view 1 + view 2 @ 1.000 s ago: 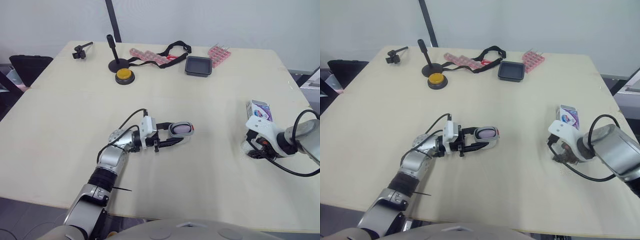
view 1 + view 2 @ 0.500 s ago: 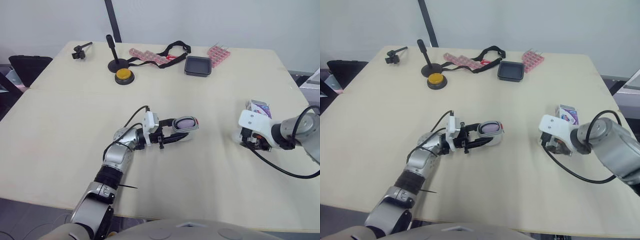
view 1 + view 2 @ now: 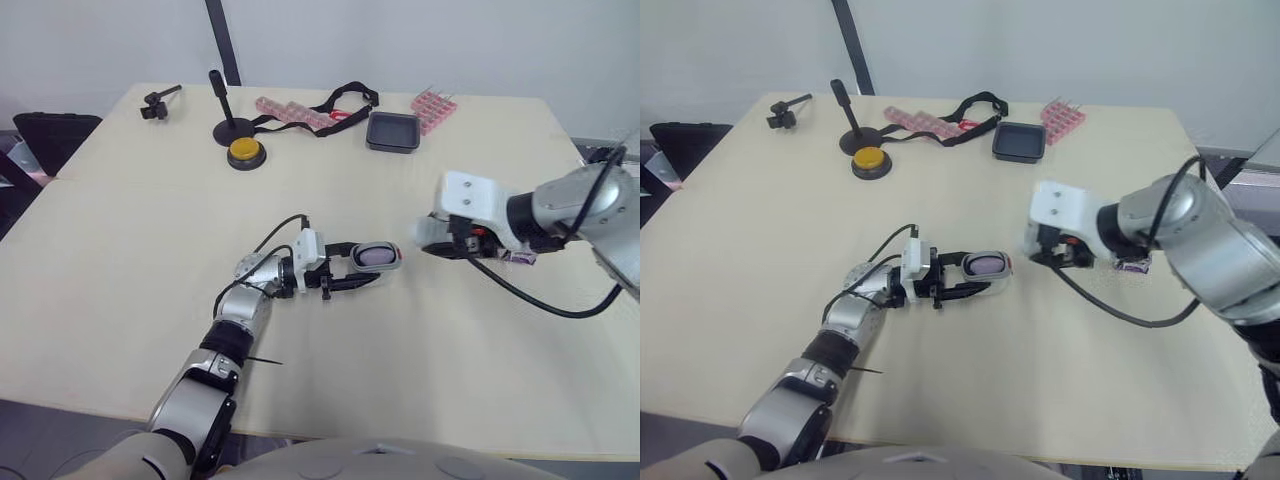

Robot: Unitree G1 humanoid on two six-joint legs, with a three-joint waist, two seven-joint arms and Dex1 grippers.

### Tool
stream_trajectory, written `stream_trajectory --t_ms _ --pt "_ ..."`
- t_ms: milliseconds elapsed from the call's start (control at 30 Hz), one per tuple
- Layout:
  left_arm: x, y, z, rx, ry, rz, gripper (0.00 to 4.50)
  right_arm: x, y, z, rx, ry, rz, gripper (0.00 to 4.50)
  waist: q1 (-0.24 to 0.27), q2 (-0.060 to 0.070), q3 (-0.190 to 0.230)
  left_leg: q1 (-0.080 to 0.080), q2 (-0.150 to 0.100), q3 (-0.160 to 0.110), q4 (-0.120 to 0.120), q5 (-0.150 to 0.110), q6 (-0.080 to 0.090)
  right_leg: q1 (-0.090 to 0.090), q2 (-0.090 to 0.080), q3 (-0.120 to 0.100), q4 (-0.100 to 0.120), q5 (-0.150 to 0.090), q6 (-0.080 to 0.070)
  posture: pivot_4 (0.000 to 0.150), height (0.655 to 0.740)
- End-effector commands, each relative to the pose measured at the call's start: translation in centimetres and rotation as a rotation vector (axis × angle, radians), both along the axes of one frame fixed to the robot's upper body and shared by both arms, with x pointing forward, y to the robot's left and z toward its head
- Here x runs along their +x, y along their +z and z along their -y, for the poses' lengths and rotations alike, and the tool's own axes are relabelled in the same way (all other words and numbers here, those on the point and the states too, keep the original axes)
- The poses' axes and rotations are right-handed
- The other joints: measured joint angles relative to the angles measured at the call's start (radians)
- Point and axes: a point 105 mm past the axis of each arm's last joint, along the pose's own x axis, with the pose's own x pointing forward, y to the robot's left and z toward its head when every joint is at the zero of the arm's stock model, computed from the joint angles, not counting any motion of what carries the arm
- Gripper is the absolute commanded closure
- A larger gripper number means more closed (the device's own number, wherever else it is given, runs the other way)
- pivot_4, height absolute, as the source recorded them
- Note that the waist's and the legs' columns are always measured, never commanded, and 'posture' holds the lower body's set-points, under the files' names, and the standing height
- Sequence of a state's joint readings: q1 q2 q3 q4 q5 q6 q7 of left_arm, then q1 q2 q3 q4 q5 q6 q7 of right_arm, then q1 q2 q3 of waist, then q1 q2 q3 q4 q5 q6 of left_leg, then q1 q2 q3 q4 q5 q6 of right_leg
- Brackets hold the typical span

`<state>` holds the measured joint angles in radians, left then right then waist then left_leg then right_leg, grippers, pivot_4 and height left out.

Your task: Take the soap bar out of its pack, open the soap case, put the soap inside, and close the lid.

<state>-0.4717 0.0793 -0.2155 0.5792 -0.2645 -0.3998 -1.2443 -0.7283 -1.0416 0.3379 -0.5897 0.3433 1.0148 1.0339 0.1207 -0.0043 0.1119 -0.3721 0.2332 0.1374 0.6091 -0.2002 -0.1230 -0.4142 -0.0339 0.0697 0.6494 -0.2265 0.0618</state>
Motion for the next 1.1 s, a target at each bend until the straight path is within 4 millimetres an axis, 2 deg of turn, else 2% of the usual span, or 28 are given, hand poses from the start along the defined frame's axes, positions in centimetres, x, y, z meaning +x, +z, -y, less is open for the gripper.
stream_trajectory --t_ms 33,400,633,1100 --pt "0.0 -0.5 -0.1 0.033 0.004 0.016 2.58 -0.7 0.3 -1.3 -0.006 0.066 0.012 2.55 0.001 0.000 0.000 0.000 0.000 0.000 0.000 0.000 0.000 0.000 0.000 0.000 0.000 0.000 0.000 0.150 0.7395" --pt "-0.2 -1.0 0.6 0.060 -0.014 0.046 2.58 -1.8 0.7 -4.0 -0.017 0.243 -0.015 2.55 0.002 0.000 0.000 0.001 0.000 0.000 0.000 0.000 0.000 0.000 0.000 0.000 0.001 0.000 0.000 0.150 0.7395" --pt "-0.1 -1.0 1.0 0.051 -0.007 0.053 2.58 -1.6 0.4 -4.6 -0.058 0.282 -0.022 2.55 0.010 0.000 0.000 0.001 0.000 0.000 0.001 0.000 0.000 0.001 -0.001 0.000 0.001 0.000 0.000 0.150 0.7395" --pt "0.1 -1.1 0.8 0.028 0.042 0.044 2.58 -0.3 0.0 -4.9 -0.101 0.283 0.004 2.55 0.009 0.000 -0.001 0.001 0.000 0.000 0.001 0.000 0.000 0.001 -0.001 0.000 0.002 0.000 0.000 0.150 0.7395"
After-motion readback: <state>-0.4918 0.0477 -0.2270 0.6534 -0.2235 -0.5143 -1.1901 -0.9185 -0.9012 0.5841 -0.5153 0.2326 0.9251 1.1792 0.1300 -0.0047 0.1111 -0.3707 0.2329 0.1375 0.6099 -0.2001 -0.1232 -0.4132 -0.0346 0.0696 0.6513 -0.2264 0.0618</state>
